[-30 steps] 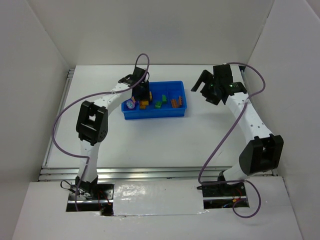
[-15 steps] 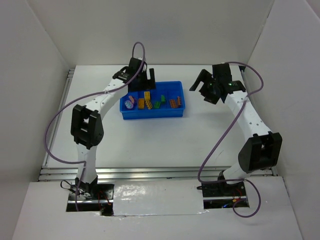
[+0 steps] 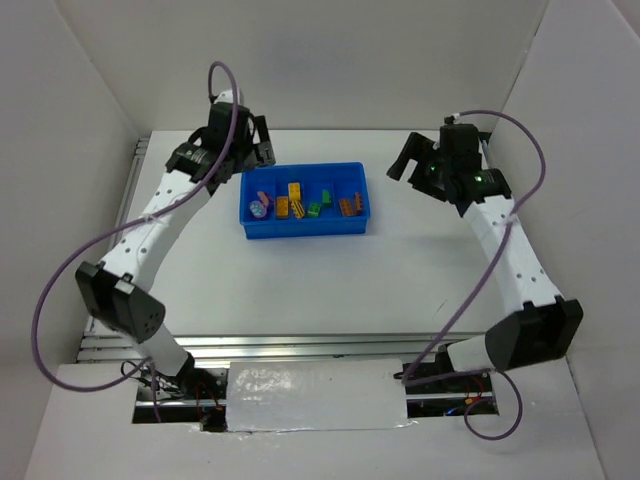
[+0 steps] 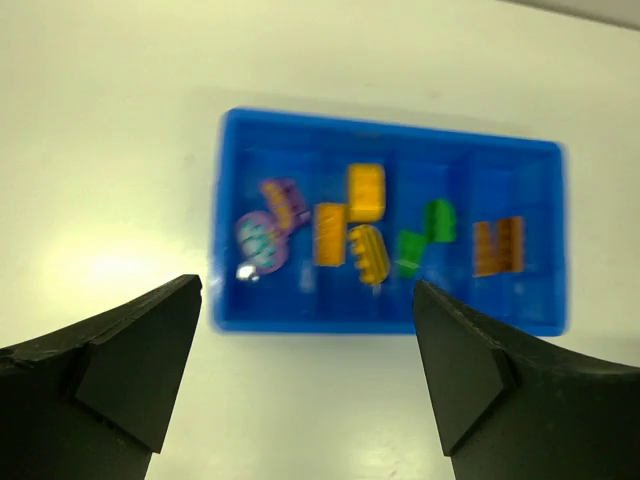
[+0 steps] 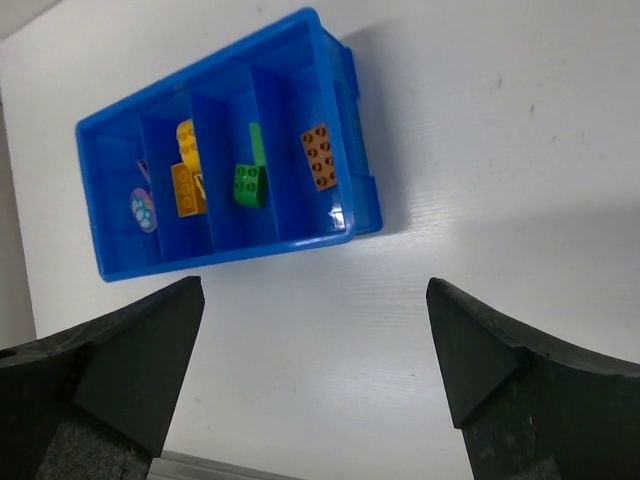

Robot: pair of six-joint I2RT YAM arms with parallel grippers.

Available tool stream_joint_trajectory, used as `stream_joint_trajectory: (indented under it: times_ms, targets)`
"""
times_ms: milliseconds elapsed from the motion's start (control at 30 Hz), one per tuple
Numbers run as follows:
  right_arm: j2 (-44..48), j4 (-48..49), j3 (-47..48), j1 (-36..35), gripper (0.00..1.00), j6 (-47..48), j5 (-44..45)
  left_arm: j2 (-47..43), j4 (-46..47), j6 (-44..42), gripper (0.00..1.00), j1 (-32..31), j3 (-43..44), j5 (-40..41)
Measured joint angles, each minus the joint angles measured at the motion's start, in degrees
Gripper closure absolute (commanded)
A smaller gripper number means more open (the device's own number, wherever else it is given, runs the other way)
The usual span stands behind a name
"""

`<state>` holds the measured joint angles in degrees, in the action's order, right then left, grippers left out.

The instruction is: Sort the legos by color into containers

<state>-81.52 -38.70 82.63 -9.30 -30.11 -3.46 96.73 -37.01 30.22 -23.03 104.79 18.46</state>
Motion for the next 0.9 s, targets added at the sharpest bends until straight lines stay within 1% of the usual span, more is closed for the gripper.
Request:
stream_joint_trajectory:
  times_ms: [133,200,333,400,500,600,700,900]
  targets:
    - [9.7,-0.5,-0.2,-0.6,0.0,2.5,3.9,-10.1,-4.1,1.6,0.0,0.6,-11.0,6.1]
    - [17.3,-0.1,-2.2,-1.4,0.0,3.1,5.6,-15.3,-5.6,3.1,0.0,0.9,-17.1,8.3]
    - [32.7,-1.8,-6.1,-2.6,0.0,3.7,5.9,-30.4,-9.0,5.4,0.0,1.0,-30.3,11.0]
    - [38.1,-3.4,-6.6,-2.7,0.0,3.8,5.6,-38.6,-11.5,6.3,0.01,1.0,-33.7,12.6]
    - [43.3,-4.5,-9.2,-2.7,0.0,4.0,4.5,-48.3,-14.6,6.5,0.0,1.0,-34.5,15.2]
    - [46.8,-5.2,-16.0,-2.7,0.0,4.3,3.8,-54.5,-17.7,6.4,0.0,1.1,-32.8,17.7]
    - [48.3,-7.7,-20.8,-2.7,0.0,4.5,3.4,-56.8,-20.2,6.0,0.0,1.1,-31.7,19.0]
    - [50.8,-10.1,-19.5,-2.7,0.0,4.7,3.2,-57.7,-23.3,5.0,0.0,1.1,-32.1,20.7]
